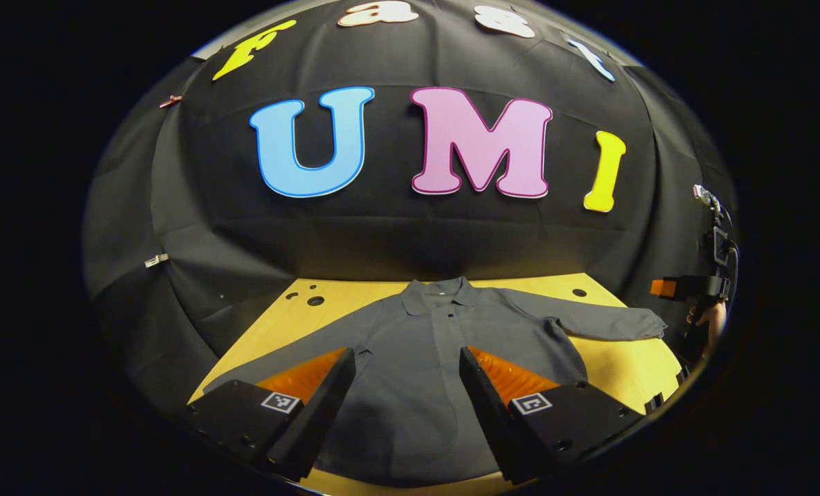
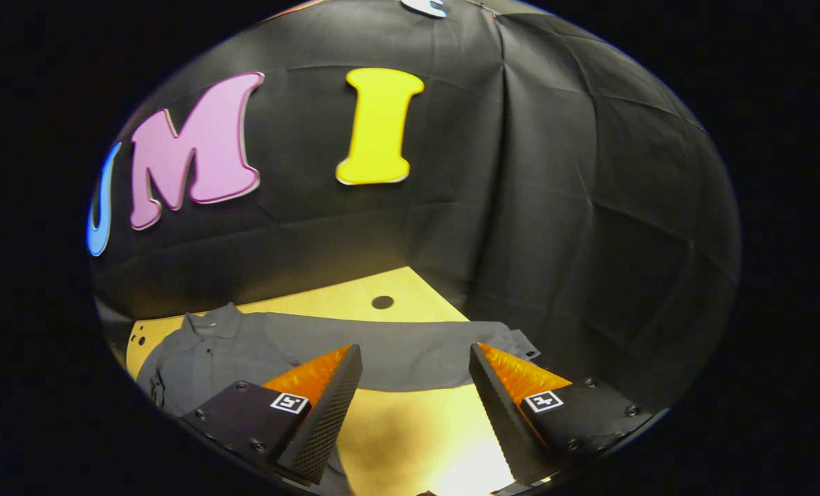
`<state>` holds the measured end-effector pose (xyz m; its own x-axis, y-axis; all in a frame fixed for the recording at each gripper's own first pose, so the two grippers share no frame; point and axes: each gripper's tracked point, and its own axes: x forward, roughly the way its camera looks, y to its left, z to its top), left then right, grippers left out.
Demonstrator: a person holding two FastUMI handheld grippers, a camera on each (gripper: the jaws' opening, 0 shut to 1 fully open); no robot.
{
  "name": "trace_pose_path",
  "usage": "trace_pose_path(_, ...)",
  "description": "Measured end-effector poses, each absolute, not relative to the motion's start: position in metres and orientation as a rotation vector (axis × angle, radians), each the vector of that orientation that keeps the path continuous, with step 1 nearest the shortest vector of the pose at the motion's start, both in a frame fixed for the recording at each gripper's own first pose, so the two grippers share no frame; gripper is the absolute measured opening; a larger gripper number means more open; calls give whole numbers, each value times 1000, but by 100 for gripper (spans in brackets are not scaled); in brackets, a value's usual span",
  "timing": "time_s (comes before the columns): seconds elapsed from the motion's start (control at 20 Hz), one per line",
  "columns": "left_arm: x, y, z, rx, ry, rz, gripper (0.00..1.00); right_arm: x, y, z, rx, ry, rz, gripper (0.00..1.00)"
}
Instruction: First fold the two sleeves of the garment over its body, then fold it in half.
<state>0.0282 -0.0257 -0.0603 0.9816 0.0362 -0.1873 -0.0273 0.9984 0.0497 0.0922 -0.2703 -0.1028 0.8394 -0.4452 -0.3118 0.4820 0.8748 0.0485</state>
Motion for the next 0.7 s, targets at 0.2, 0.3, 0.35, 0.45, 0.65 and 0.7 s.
trace_pose_path(0.2,34,-31,-71,63,214,76,96,101,-317,-133,148,367,-562,98)
trace_pose_path(0.3,38,-36,-77,51,239,95,96,107,-338,-143,149,392,-588,97)
trace_pose_path(0.35,39,-38,-80,46,250,105,96,111,-348,-150,151,405,-602,98)
trace_pose_path(0.45,43,-45,-83,41,264,120,96,117,-367,-160,167,427,-621,97)
trace_pose_path(0.65,50,-55,-83,76,274,146,96,131,-402,-188,225,472,-673,97)
trace_pose_path(0.7,51,-58,-81,84,269,148,96,131,-411,-194,240,482,-684,97)
